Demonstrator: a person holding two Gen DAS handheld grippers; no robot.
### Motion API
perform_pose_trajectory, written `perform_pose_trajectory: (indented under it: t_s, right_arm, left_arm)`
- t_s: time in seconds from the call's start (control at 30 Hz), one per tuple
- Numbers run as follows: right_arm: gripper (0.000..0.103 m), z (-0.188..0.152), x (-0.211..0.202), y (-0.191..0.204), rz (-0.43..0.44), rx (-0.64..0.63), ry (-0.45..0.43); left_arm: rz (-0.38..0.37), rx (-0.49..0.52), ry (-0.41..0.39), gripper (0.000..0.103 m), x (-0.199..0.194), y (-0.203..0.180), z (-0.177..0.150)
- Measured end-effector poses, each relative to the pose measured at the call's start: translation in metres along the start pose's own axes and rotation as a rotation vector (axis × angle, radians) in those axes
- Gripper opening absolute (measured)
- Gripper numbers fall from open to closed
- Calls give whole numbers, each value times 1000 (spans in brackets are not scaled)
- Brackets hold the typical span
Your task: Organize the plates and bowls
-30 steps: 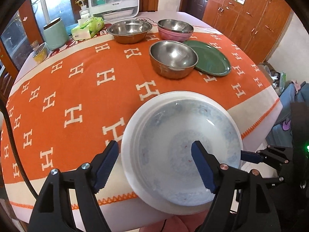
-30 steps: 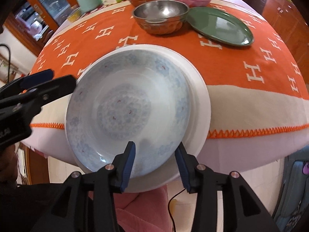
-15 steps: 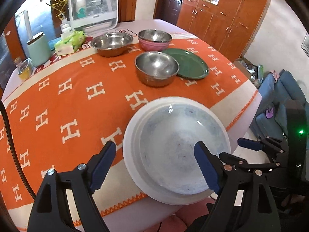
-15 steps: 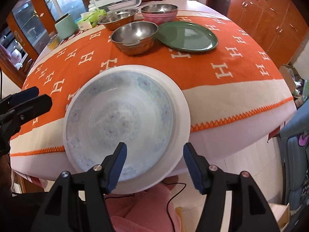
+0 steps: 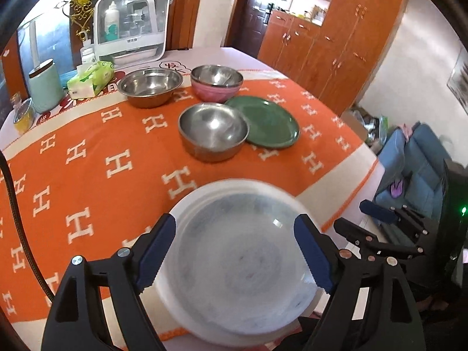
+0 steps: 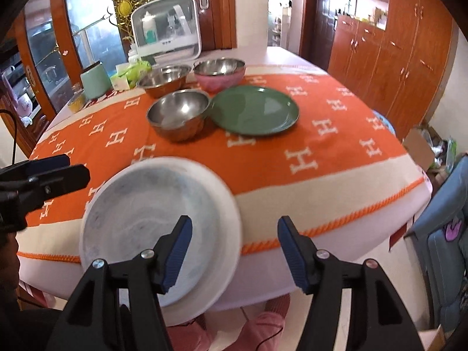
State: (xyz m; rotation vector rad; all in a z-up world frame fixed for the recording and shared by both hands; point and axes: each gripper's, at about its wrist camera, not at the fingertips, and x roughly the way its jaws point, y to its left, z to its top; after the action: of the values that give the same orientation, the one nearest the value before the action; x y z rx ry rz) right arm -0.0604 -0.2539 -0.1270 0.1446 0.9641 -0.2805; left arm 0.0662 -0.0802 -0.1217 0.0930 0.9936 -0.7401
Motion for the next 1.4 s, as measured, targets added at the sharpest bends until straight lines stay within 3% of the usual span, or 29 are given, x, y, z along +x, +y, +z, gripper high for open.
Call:
perform_pose_trajectory:
  t_s: [0.17,0.53,0.87,1.4]
  right_arm:
    - [61,19,7,-35,46,-50,-2]
    - [61,65,16,-104,146,-143,-47]
    - [61,87,33,-149,238,-259,-44]
    - [61,147,71,-195,363,-248,-35]
  left_arm:
    - [26,-88,-28,82,7,-21,18]
    - [107,-166,-93,82,23,-85,52]
    - [169,-318,-186,83,38,-121,61]
    - [259,-635,-141,83,83,-105,76]
